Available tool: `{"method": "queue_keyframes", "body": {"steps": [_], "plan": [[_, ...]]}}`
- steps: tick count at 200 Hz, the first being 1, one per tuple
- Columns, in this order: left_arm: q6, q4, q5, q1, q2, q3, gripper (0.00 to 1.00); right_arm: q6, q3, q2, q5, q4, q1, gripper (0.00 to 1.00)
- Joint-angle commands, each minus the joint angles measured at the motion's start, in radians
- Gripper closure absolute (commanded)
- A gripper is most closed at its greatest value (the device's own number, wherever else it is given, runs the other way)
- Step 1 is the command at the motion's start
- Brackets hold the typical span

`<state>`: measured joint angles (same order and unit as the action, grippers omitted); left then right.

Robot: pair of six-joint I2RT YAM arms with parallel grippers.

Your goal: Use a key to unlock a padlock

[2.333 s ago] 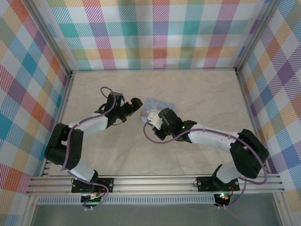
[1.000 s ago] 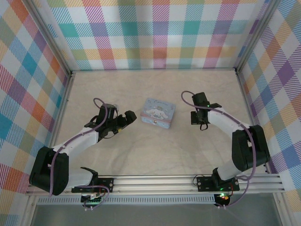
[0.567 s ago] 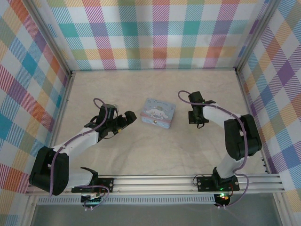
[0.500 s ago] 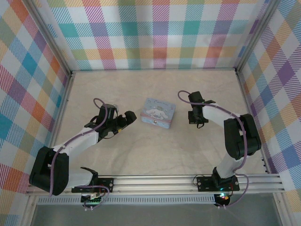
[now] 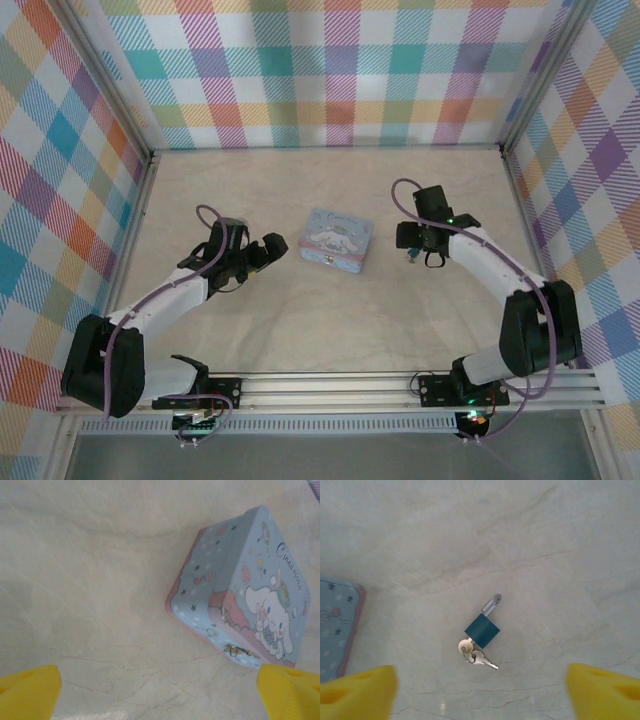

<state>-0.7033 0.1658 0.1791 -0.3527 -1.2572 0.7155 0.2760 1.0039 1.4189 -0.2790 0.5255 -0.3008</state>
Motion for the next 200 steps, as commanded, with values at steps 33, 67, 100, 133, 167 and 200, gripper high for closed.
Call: {"method": "queue_keyframes", "body": {"steps": [33, 67, 100, 133, 167, 200], "plan": [[0.18, 0.214, -0.288, 0.004, 0.036, 0.177, 0.0, 0.014, -0.082, -0.139, -0.056, -0.082, 0.017, 0.0], [0.34, 0.134, -0.547, 0.012, 0.059, 0.139, 0.0, -0.04, -0.198, -0.209, -0.206, -0.276, 0.031, 0.0], [0.557, -0.062, -0.849, 0.052, 0.027, 0.036, 0.0, -0.188, -0.406, -0.259, -0.342, -0.652, 0.036, 0.0], [0.578, -0.322, -0.728, 0.165, -0.056, -0.073, 0.0, -0.22, -0.535, -0.214, -0.356, -0.931, 0.077, 0.0], [0.614, -0.557, -0.689, 0.196, -0.176, -0.141, 0.0, -0.236, -0.6, -0.094, -0.211, -1.165, 0.151, 0.0], [0.674, -0.844, -0.607, 0.218, -0.251, -0.247, 0.0, -0.197, -0.663, 0.016, -0.113, -1.404, 0.217, 0.0]]}}
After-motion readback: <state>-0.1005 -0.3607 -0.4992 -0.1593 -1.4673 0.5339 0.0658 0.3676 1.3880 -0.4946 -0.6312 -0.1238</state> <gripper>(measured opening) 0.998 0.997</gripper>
